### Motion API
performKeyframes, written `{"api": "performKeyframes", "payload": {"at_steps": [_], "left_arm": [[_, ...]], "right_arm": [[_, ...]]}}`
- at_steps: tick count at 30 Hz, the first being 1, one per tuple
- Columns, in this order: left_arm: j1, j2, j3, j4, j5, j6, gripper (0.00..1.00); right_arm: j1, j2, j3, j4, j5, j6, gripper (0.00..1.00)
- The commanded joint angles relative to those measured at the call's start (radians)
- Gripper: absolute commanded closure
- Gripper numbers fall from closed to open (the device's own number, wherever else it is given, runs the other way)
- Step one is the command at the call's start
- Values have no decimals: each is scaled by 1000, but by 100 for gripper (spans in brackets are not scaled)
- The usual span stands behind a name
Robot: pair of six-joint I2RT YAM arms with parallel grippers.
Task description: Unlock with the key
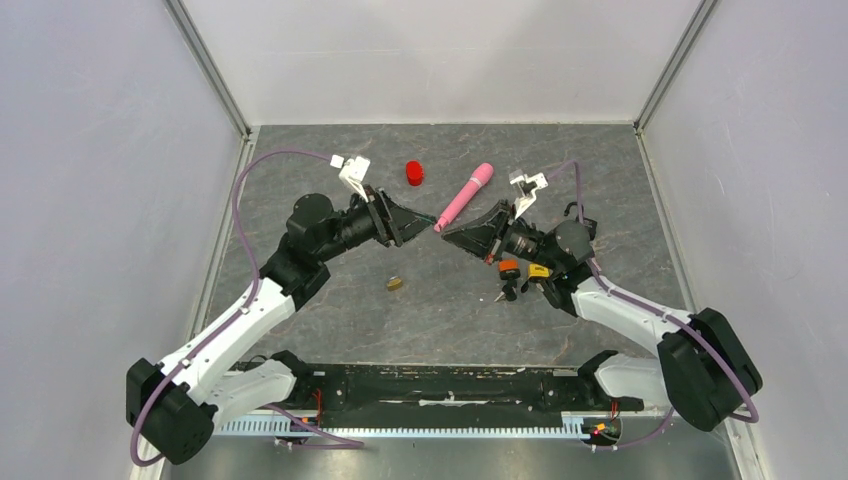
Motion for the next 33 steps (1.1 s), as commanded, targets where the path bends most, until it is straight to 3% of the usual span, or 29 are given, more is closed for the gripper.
{"api": "performKeyframes", "payload": {"at_steps": [1, 6, 19, 33], "left_arm": [[2, 13, 31, 194, 195, -32, 39], [2, 15, 9, 271, 245, -80, 42], [0, 43, 16, 277, 262, -90, 50], [-7, 61, 27, 304, 296, -99, 67]], "right_arm": [[-5, 24, 71, 161, -65, 92, 100], [-5, 48, 85, 209, -72, 134, 100], [-5, 58, 92, 233, -79, 161, 100], [-5, 79, 95, 280, -84, 201, 100]]}}
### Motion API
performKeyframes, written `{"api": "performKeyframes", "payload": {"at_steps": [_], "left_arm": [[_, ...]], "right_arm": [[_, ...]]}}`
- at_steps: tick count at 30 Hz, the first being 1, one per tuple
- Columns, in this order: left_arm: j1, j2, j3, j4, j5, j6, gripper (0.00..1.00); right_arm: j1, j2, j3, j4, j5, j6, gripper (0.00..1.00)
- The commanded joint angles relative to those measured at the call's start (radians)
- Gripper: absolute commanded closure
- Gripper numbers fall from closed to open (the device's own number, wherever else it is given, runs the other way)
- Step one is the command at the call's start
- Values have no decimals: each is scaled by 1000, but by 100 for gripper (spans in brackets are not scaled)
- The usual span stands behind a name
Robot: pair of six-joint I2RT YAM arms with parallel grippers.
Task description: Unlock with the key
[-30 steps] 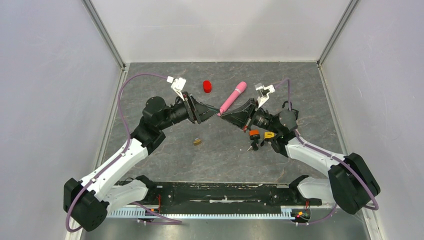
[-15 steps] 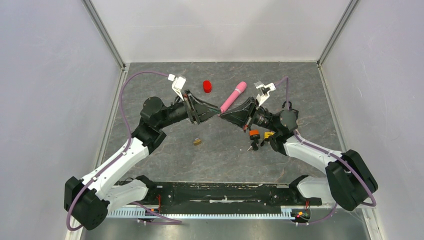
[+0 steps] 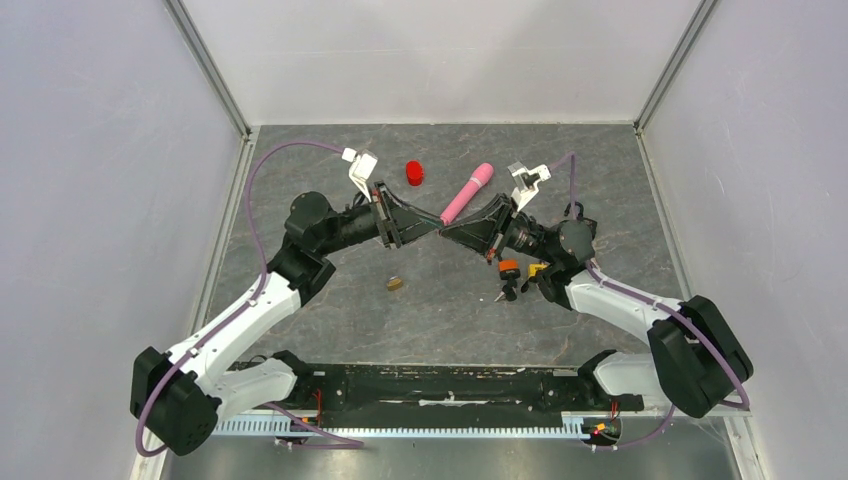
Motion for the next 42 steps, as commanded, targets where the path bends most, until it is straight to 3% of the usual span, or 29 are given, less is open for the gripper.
{"api": "performKeyframes", "payload": {"at_steps": [1, 6, 9, 11, 12, 15, 19, 21, 32, 42], "left_arm": [[-7, 8, 27, 50, 33, -33, 68], [-12, 9, 28, 48, 34, -30, 76], [-13, 5, 31, 49, 24, -28, 96], [-14, -3, 26, 50, 6, -16, 98], [-15, -11, 20, 53, -4, -4, 98], [-15, -50, -5, 62, -47, 30, 98], [-15, -90, -31, 87, -62, 70, 98], [-15, -98, -41, 119, -59, 75, 98], [-30, -53, -52, 323, -22, 19, 98], [-67, -26, -37, 346, -31, 27, 98]], "right_arm": [[-5, 2, 40, 62, -13, 15, 100], [-3, 3, 43, 62, -13, 16, 100], [-5, 1, 41, 61, -13, 15, 100], [-5, 1, 38, 59, -12, 10, 100], [-5, -4, 33, 59, -10, 6, 97], [-6, -25, 12, 54, 5, -29, 74], [-5, -89, -10, 5, 53, -111, 59], [-6, -120, -12, -34, 84, -155, 56], [3, -162, 4, -8, 122, -205, 60], [25, -144, 24, 52, 126, -180, 63]]}}
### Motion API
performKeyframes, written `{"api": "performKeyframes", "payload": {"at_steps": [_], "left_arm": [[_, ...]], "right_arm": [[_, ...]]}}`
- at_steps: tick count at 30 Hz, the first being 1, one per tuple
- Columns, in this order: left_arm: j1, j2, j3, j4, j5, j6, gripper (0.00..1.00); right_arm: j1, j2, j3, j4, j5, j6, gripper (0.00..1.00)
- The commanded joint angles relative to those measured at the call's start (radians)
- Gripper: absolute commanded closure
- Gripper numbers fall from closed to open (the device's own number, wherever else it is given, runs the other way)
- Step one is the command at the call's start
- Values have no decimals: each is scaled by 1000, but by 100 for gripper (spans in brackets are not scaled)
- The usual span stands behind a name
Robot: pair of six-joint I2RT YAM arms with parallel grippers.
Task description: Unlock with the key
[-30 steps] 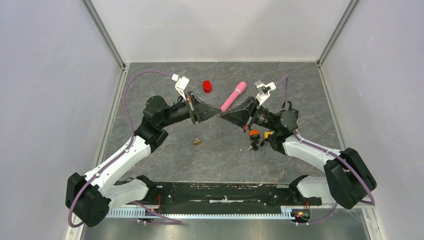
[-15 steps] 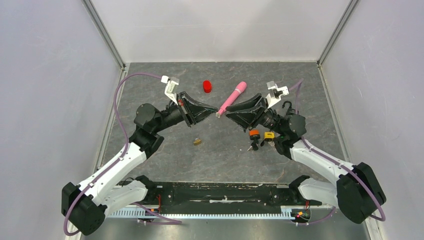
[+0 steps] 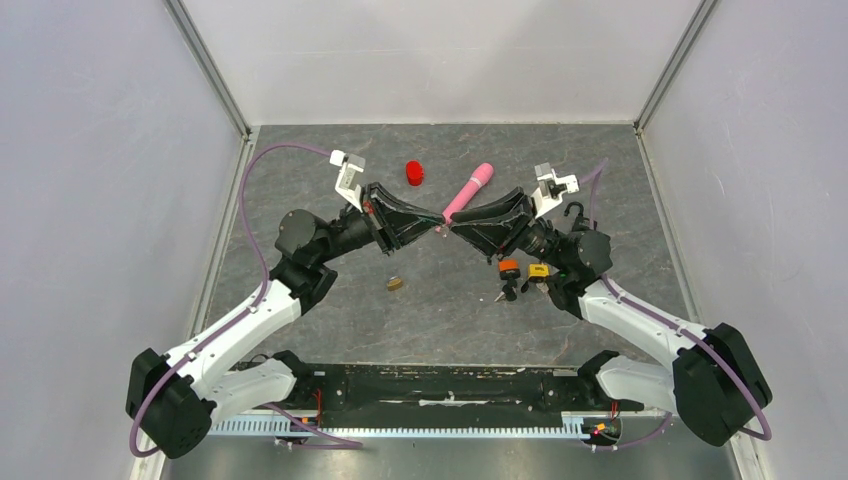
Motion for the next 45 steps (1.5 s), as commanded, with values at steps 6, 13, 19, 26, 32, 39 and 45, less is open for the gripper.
{"api": "performKeyframes", "payload": {"at_steps": [6, 13, 19, 26, 32, 39, 45], "left_arm": [[-10, 0, 14, 69, -27, 1, 98], [-11, 0, 6, 91, -43, -12, 98], [-17, 6, 10, 116, -39, -28, 98], [-27, 11, 13, 135, -32, -41, 98], [-37, 16, 12, 147, -30, -44, 98], [-48, 26, 14, 154, -28, -41, 98], [-55, 30, 7, 154, -35, -34, 98]], "right_arm": [[8, -14, 7, 100, 35, 7, 63], [10, -6, -10, 186, 28, 53, 62], [35, 23, 5, 212, 18, 64, 64], [51, 38, 20, 182, 30, 39, 72], [58, 49, 29, 185, 28, 40, 86], [62, 49, 29, 197, 31, 41, 87], [63, 50, 23, 223, 36, 53, 84]]}}
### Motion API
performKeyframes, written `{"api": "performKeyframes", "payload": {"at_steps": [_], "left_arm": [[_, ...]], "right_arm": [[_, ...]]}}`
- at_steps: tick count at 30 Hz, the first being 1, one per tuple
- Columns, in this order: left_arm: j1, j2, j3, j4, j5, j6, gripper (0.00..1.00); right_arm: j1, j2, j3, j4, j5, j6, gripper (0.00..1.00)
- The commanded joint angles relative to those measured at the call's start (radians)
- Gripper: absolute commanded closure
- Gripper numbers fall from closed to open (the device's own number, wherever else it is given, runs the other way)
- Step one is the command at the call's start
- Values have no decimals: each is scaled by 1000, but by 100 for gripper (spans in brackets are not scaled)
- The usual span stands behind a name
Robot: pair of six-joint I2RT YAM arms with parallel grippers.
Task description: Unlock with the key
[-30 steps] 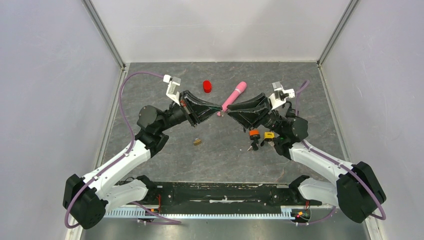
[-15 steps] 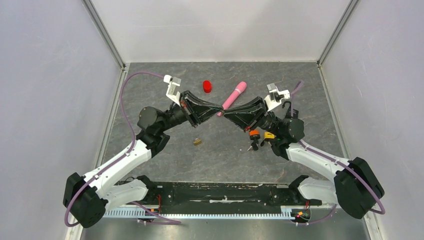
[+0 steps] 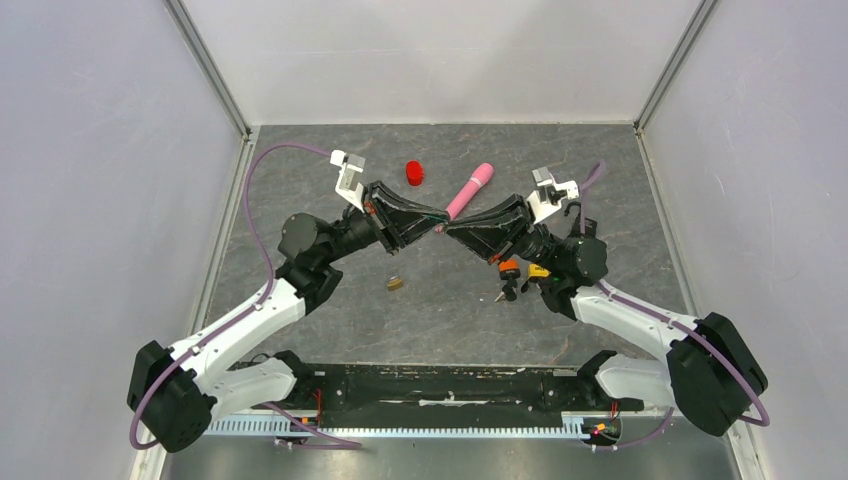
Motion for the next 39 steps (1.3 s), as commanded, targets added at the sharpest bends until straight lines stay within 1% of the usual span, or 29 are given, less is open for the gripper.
{"api": "performKeyframes", "payload": {"at_steps": [1, 3, 4, 7, 8, 24, 27, 28, 30, 34, 39], "left_arm": [[-19, 5, 5, 54, 5, -17, 98], [-20, 3, 2, 52, 3, -14, 98], [-22, 4, 1, 51, 0, -12, 98], [-23, 2, -4, 53, -2, -9, 98], [-23, 0, -7, 53, -4, -9, 98], [-24, -41, -27, -3, -53, 16, 98], [-24, -53, -39, 4, -79, 18, 98], [-24, -57, -45, 13, -91, 19, 98], [-24, -59, -56, 30, -106, 12, 98], [-29, -49, -71, 70, -125, -9, 98], [-37, -50, -84, 88, -164, -14, 98]], "right_arm": [[4, 6, 25, 64, 16, 6, 83], [3, 10, 24, 75, 16, 14, 84], [3, 9, 23, 80, 17, 18, 86], [4, 11, 22, 84, 19, 23, 98], [4, 10, 20, 84, 20, 24, 100], [2, 3, 10, 12, 10, 1, 100], [4, 0, -1, 13, 31, 9, 100], [3, 0, -5, 23, 40, 15, 98], [4, 4, -11, 41, 58, 32, 91], [22, 23, -22, 104, 89, 74, 87], [42, 36, -32, 107, 122, 88, 85]]}}
